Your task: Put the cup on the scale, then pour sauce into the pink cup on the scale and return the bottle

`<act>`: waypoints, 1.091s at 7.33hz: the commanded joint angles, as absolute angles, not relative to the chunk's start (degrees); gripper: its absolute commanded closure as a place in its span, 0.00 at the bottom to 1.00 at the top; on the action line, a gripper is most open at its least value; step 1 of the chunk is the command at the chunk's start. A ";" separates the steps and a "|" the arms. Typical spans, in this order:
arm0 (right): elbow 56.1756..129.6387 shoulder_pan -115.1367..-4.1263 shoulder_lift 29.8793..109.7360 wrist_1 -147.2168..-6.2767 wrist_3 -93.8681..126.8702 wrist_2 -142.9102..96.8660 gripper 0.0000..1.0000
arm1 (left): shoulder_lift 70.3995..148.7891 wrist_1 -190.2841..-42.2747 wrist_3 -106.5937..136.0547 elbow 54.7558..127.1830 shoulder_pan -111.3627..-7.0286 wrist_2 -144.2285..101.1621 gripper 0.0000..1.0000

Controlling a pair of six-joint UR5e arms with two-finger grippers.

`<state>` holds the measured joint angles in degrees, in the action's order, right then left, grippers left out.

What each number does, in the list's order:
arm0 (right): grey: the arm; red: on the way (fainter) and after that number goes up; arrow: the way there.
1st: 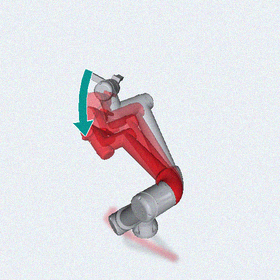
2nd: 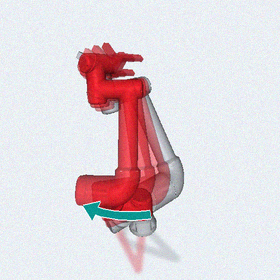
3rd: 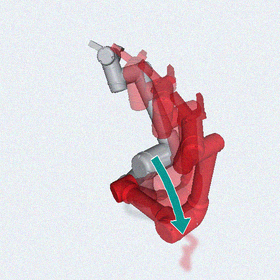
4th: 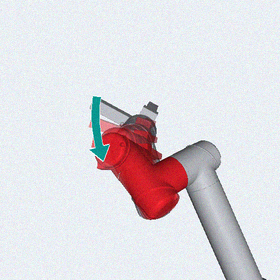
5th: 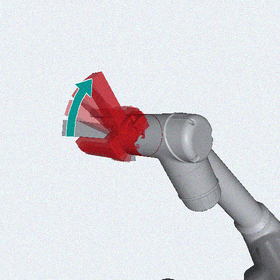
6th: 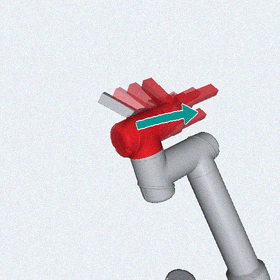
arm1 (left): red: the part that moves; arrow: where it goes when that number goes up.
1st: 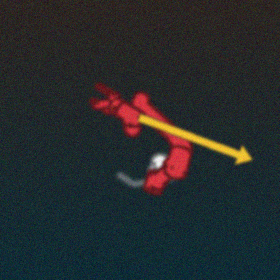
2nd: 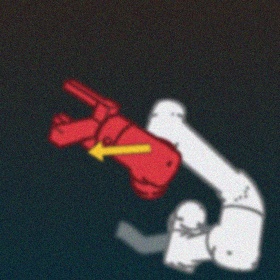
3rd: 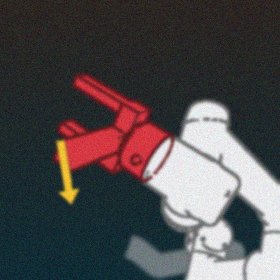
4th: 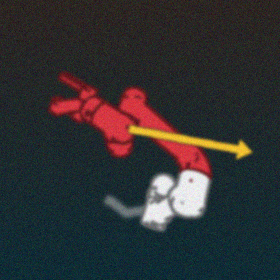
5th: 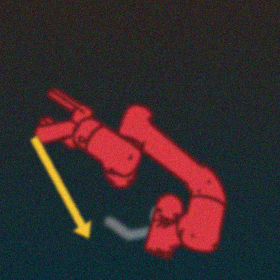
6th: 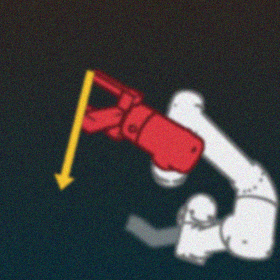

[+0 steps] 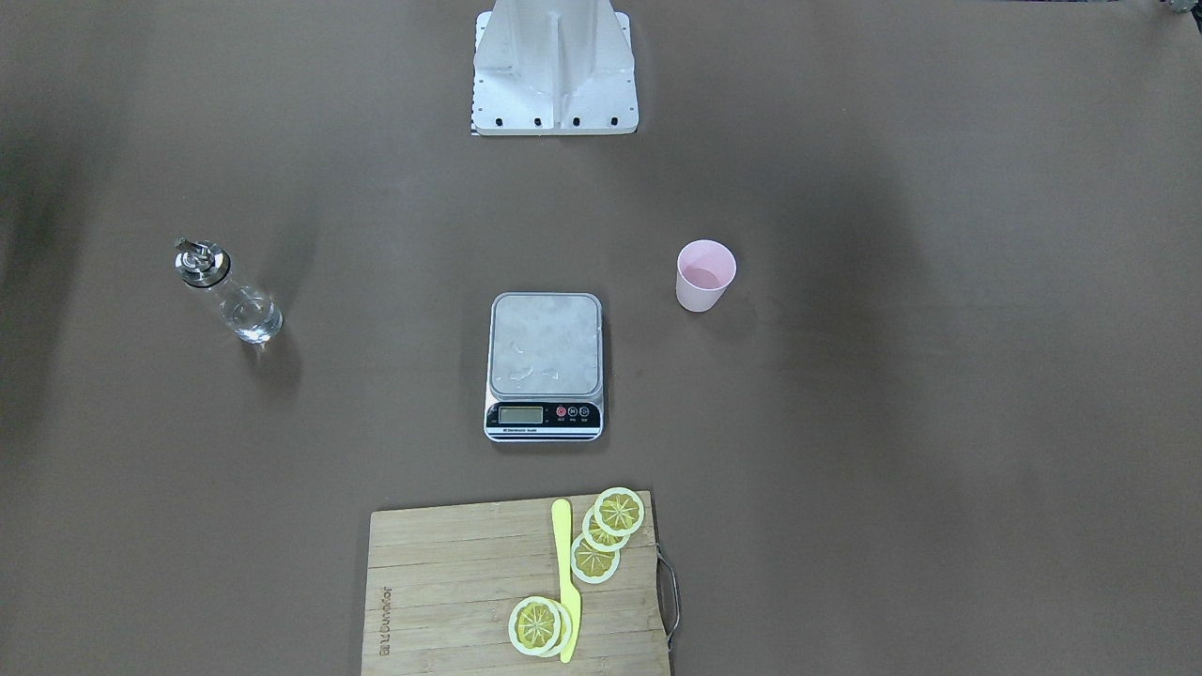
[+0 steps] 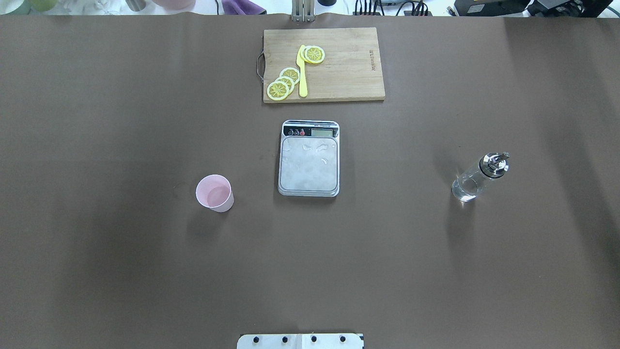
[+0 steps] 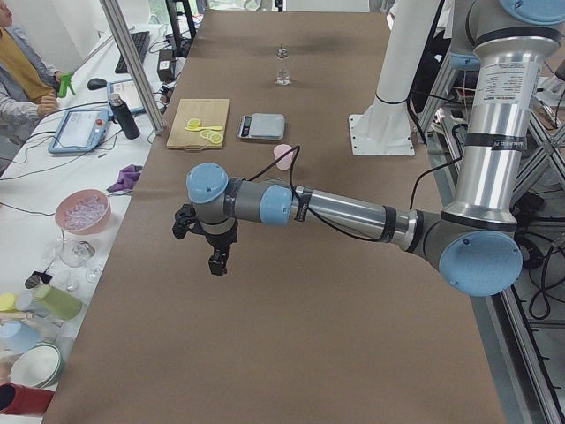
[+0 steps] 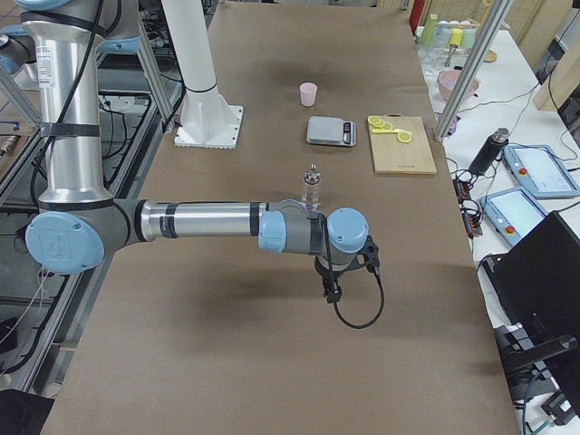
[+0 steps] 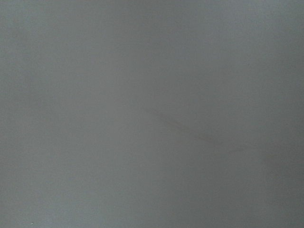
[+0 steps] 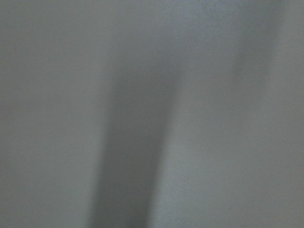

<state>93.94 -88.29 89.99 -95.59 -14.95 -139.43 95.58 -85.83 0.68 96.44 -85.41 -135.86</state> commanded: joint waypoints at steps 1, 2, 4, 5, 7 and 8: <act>95.35 -88.24 90.09 -95.54 -15.03 -135.28 0.00 | 95.19 -85.87 0.62 97.46 -85.34 -135.79 0.02; 95.36 -88.24 90.09 -95.54 -15.03 -135.35 0.00 | 95.01 -85.78 0.62 97.82 -85.34 -135.79 0.02; 95.36 -88.24 90.26 -95.54 -15.38 -135.35 0.00 | 93.53 -86.22 0.09 98.69 -85.34 -136.05 0.02; 95.54 -88.24 90.35 -95.62 -15.47 -136.22 0.00 | 93.52 -86.22 0.61 98.70 -85.34 -136.32 0.02; 95.80 -88.24 90.61 -95.54 -15.38 -137.02 0.00 | 93.08 -86.48 0.18 98.44 -85.34 -136.32 0.02; 95.89 -88.24 90.79 -95.54 -15.29 -137.11 0.00 | 93.16 -86.48 0.35 97.74 -85.25 -136.32 0.02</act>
